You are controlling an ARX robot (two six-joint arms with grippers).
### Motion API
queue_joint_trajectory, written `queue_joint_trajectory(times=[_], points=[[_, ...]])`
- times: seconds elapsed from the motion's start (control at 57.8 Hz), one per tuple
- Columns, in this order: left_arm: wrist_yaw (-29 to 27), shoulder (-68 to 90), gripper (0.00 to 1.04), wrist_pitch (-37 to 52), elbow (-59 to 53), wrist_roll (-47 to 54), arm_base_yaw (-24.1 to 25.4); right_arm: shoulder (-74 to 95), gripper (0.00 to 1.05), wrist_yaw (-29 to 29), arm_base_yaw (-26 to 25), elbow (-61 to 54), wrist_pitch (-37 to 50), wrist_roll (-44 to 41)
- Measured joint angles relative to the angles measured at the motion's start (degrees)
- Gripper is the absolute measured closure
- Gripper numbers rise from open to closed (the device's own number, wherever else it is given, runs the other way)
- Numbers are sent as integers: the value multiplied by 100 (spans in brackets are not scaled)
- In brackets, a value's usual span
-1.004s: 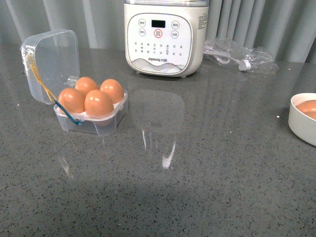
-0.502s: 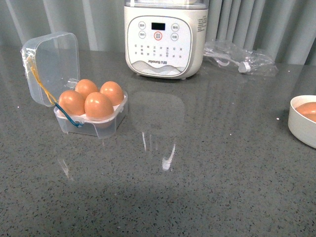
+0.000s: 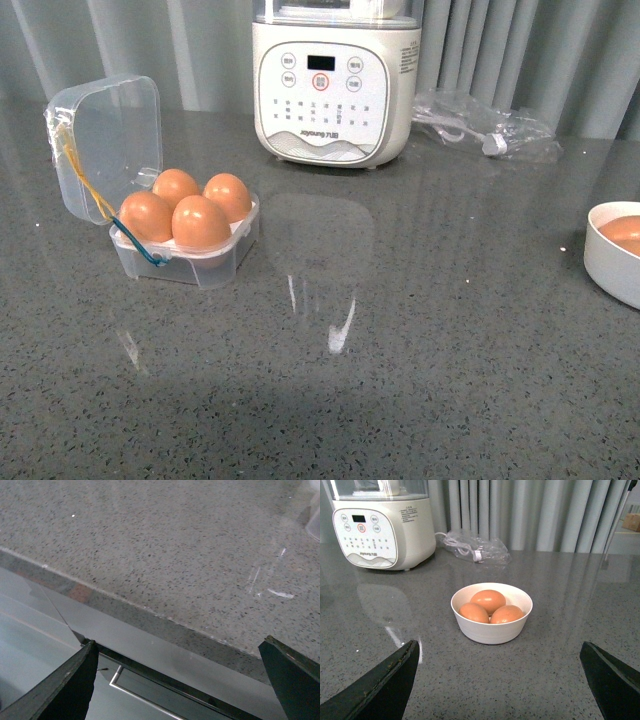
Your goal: Put egg into box
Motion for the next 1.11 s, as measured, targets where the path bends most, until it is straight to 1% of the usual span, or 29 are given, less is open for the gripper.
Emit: queue_joint_trajectory(times=[0.069, 0.121, 0.156, 0.277, 0.364, 0.502, 0.606, 0.658, 0.745, 0.848, 1.004, 1.108], points=[[79, -7, 7, 42, 90, -70, 232, 0, 7, 4, 0, 0, 0, 0], [365, 85, 7, 262, 201, -52, 492, 0, 7, 4, 0, 0, 0, 0], [452, 184, 7, 402, 234, -9, 590, 0, 7, 4, 0, 0, 0, 0], [868, 846, 7, 1217, 328, 216, 962, 0, 7, 4, 0, 0, 0, 0], [1255, 1624, 7, 2031, 535, 345, 1228, 0, 7, 4, 0, 0, 0, 0], [1716, 3025, 7, 3187, 1086, 498, 1392, 0, 7, 4, 0, 0, 0, 0], [1797, 4092, 7, 3790, 1600, 651, 1338, 0, 7, 4, 0, 0, 0, 0], [2057, 4878, 7, 3982, 2070, 640, 1281, 0, 7, 4, 0, 0, 0, 0], [2109, 5989, 7, 4033, 2911, 693, 1174, 0, 7, 4, 0, 0, 0, 0], [2024, 7051, 7, 3823, 3982, 870, 1102, 0, 7, 4, 0, 0, 0, 0], [1893, 7967, 7, 3447, 5152, 1119, 1119, 0, 7, 4, 0, 0, 0, 0], [1904, 8306, 7, 3239, 5552, 1115, 1110, 0, 7, 4, 0, 0, 0, 0]])
